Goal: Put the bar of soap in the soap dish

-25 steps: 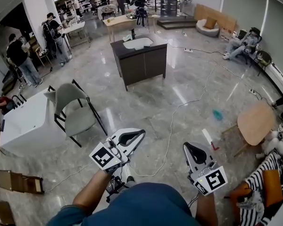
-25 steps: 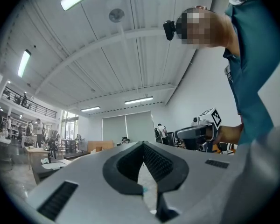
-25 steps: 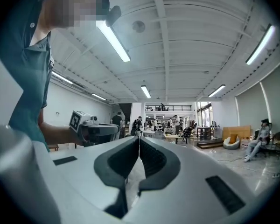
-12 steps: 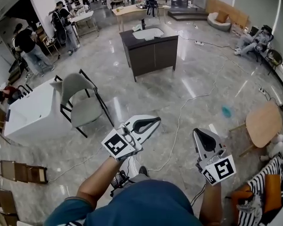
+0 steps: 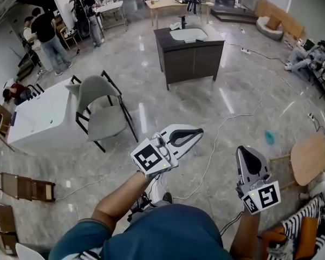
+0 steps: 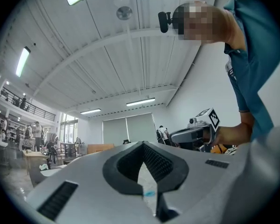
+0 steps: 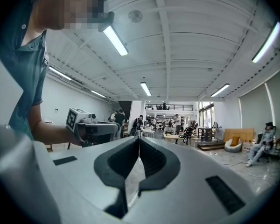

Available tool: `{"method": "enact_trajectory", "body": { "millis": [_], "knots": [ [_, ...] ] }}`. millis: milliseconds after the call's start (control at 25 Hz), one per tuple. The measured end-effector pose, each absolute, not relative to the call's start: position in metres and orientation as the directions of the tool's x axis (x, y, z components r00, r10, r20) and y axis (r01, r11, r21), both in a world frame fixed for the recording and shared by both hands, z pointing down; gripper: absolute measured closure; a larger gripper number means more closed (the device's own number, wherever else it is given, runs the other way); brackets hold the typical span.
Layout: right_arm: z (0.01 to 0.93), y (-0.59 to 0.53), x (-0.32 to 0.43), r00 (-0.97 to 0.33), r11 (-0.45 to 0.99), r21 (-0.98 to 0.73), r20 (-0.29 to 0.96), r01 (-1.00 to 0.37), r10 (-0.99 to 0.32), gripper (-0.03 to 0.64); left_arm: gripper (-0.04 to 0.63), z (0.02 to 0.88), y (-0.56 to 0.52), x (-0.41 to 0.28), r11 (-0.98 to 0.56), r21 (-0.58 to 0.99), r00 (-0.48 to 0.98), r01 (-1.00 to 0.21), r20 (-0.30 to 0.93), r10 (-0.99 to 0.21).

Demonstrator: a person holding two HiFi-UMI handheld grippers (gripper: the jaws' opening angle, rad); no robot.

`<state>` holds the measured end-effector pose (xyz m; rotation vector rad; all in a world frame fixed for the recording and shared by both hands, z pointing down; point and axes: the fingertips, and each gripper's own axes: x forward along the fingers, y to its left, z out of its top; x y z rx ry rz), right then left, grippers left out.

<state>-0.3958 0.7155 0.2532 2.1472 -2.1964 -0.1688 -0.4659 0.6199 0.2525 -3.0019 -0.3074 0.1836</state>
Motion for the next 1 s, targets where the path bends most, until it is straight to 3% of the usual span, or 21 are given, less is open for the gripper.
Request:
{"method": "enact_trajectory", "body": {
  "millis": [480,1000],
  "knots": [
    [0.246,0.665,-0.36,-0.019,0.015,0.129,-0.033,-0.991,-0.999,0.603,0.594,0.256,0.568,-0.431,-0.973,-0.114,0.971,0.198,-0.114,0.211],
    [0.254,0.66,-0.238,-0.09,0.086,0.113,-0.026,-0.99,-0.996,0.603,0.594,0.268,0.562,-0.318,-0.988,-0.106,0.988,0.113,-0.094,0.123]
  ]
}}
